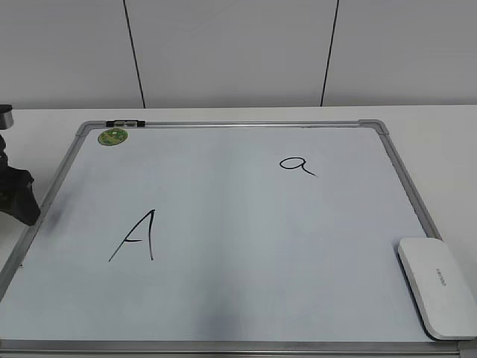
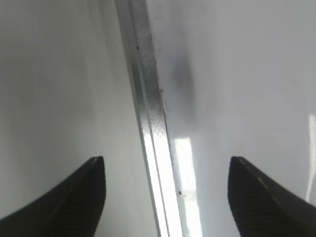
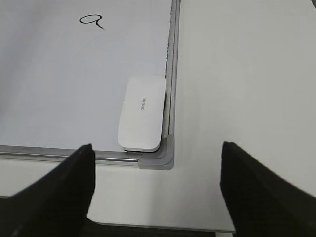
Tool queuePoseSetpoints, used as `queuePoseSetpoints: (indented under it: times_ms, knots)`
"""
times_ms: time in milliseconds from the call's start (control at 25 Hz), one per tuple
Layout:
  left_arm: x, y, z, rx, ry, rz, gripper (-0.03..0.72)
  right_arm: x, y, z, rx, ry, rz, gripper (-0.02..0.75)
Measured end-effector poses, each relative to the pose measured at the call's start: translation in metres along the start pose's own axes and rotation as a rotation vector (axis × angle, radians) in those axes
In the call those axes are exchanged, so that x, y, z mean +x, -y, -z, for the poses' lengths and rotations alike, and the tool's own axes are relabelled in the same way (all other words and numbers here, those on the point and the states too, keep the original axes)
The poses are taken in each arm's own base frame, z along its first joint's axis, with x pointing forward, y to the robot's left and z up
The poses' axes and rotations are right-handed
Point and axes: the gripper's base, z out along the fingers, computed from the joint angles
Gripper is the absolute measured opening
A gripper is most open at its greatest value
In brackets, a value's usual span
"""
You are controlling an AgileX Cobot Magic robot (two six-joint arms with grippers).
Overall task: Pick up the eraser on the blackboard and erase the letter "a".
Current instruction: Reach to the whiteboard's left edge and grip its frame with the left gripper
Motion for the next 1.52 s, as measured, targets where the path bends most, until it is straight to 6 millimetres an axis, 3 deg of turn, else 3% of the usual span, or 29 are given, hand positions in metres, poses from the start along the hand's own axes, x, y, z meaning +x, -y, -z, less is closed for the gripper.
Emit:
queuePoseSetpoints:
  times_ms: [560, 800, 1320, 1520]
  knots:
    - [-0.051, -0.019, -0.029, 0.083, -0.095, -0.087, 0.491, 0.000, 0.000, 0.000, 0.000, 0.000, 0.000, 0.586]
    - [-0.056, -0.032, -0.039, 0.097, -0.114, -0.073, 0.421, 0.000, 0.000, 0.000, 0.000, 0.000, 0.000, 0.587]
    - [-0.059, -0.034, -0.037, 0.146, -0.066, -0.059, 0.374, 0.000, 0.000, 0.000, 0.000, 0.000, 0.000, 0.586]
    - [-0.059, -0.036, -0.048, 0.154, -0.083, -0.050, 0.370, 0.000, 0.000, 0.000, 0.000, 0.000, 0.000, 0.587]
